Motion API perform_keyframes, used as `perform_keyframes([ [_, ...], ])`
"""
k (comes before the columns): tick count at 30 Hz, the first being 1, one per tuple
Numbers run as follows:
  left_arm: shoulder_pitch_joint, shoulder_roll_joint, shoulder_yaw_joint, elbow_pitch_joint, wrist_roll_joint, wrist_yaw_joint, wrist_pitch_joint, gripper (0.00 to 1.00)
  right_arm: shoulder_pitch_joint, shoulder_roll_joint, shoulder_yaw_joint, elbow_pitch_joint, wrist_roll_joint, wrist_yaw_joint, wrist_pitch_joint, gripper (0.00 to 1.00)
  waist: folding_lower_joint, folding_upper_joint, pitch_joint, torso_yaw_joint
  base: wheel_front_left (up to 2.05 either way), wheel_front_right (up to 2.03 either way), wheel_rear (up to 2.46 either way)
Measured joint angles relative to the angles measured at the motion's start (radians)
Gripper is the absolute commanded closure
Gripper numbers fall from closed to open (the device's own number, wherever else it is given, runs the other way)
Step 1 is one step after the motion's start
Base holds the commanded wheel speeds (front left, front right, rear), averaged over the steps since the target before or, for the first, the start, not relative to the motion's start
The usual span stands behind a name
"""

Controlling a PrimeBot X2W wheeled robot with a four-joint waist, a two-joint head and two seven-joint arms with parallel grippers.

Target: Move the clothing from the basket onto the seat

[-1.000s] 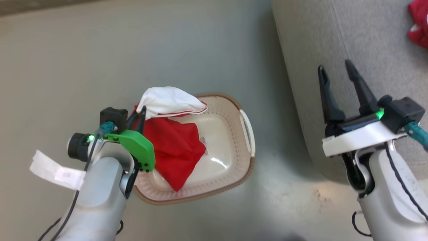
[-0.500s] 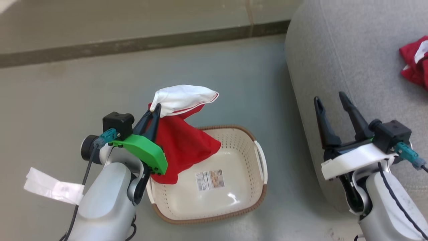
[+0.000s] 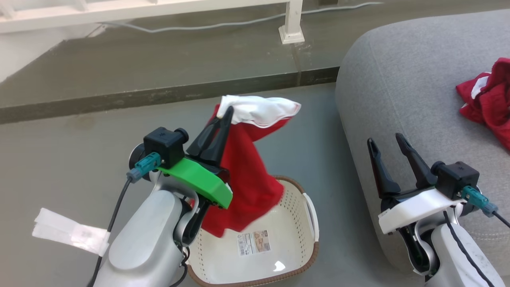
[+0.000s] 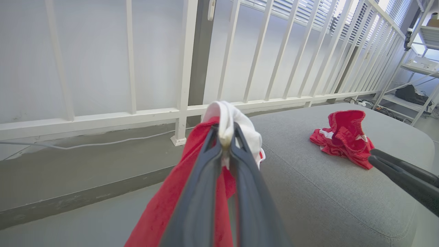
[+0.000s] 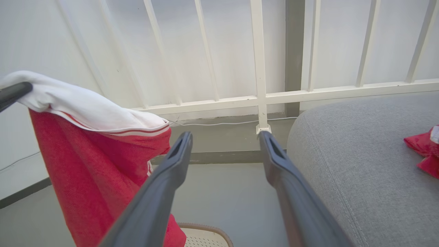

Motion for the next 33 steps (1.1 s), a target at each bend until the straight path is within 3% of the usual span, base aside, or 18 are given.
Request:
perform_keyframes([
  [19,0.059,0.12,-0.152,-0.292,-0.12,0.0,0.025,1.0,0.096,0.003,0.007,-0.042,0.012,-0.013,0.021,0.0,0.0,0.0,-0.076,-0.001,0.0,0.0,0.0],
  [33,0.133,0.18,-0.127,-0.389,-0.163,0.0,0.04,1.0,0.15,0.006,0.038,-0.083,0.012,-0.017,0.052,0.0,0.0,0.0,-0.125,0.021,0.0,0.0,0.0],
])
